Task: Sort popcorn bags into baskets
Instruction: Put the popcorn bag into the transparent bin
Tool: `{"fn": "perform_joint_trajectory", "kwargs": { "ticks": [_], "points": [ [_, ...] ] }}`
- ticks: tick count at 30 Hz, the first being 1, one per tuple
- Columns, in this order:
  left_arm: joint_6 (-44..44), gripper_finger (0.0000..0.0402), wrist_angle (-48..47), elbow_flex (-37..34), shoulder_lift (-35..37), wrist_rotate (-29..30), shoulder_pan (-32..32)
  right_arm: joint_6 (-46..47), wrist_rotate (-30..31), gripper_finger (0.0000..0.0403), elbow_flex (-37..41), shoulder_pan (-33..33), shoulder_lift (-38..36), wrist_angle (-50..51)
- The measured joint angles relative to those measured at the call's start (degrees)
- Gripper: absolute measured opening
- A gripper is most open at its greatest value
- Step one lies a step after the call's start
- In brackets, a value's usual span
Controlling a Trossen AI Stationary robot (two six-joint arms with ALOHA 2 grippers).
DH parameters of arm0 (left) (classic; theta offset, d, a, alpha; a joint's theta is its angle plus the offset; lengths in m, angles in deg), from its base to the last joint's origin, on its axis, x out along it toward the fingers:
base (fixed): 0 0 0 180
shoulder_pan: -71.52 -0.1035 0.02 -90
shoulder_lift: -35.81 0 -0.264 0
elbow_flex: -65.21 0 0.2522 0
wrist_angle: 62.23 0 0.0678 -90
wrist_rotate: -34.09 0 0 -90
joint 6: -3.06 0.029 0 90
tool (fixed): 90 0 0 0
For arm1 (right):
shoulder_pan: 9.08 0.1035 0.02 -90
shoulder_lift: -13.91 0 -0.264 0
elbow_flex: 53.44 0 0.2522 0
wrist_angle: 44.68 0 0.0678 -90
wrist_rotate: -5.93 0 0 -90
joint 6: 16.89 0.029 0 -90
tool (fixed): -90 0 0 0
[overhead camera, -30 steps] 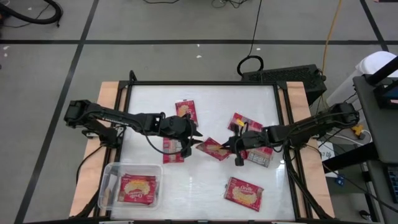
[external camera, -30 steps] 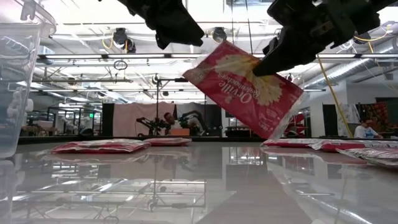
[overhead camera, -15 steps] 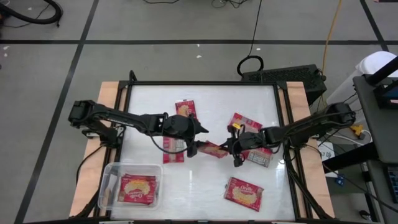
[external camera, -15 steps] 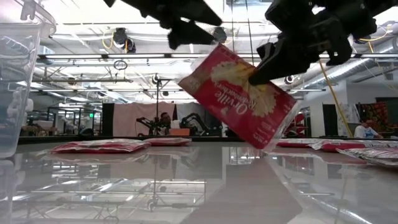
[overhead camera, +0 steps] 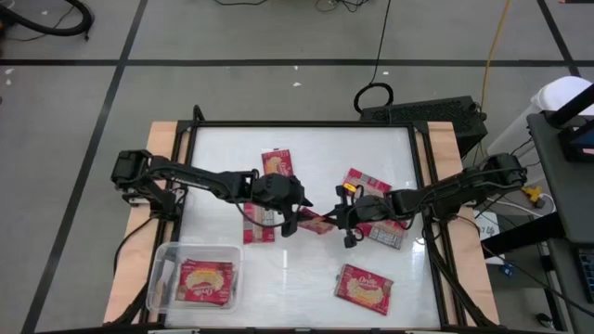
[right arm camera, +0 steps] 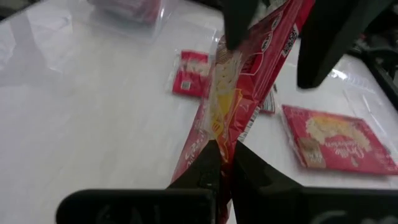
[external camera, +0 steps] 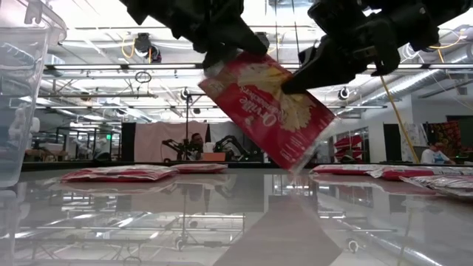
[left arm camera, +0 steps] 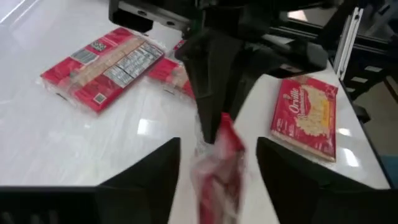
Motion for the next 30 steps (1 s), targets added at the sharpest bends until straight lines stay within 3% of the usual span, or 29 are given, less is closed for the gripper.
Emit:
{"fn": "perform_joint_trajectory", "kwargs": {
  "ticks": [7,10,16,19,24,30],
  "points": [
    [1.2,0.0067,-0.7,0.0,-0.3,-0.2,-0.2,0.9,0.3,0.0007,0.0,0.0,0.0,0.0],
    [0.2,0.0019,-1.7,0.0,-0.3,-0.2,-0.7,2.2,4.5,0.0018,0.0,0.1,0.0,0.2],
    [1.0,0.0039,-4.8,0.0,1.7,0.0,-1.1,5.8,7.7,0.0085,0.0,0.6,-0.3,-0.8],
    [2.0,0.0027,-8.6,0.0,5.4,0.7,-1.3,7.9,9.2,0.0126,-0.1,0.5,-1.4,-0.4],
    [3.2,0.0017,-16.8,0.0,12.4,5.8,-0.8,11.1,10.4,0.0177,-0.1,0.6,-3.1,-0.2],
    [1.8,0.0032,-25.2,0.0,20.1,14.8,3.2,14.9,11.7,0.0202,0.0,0.6,-3.1,-1.4]
  ]
}}
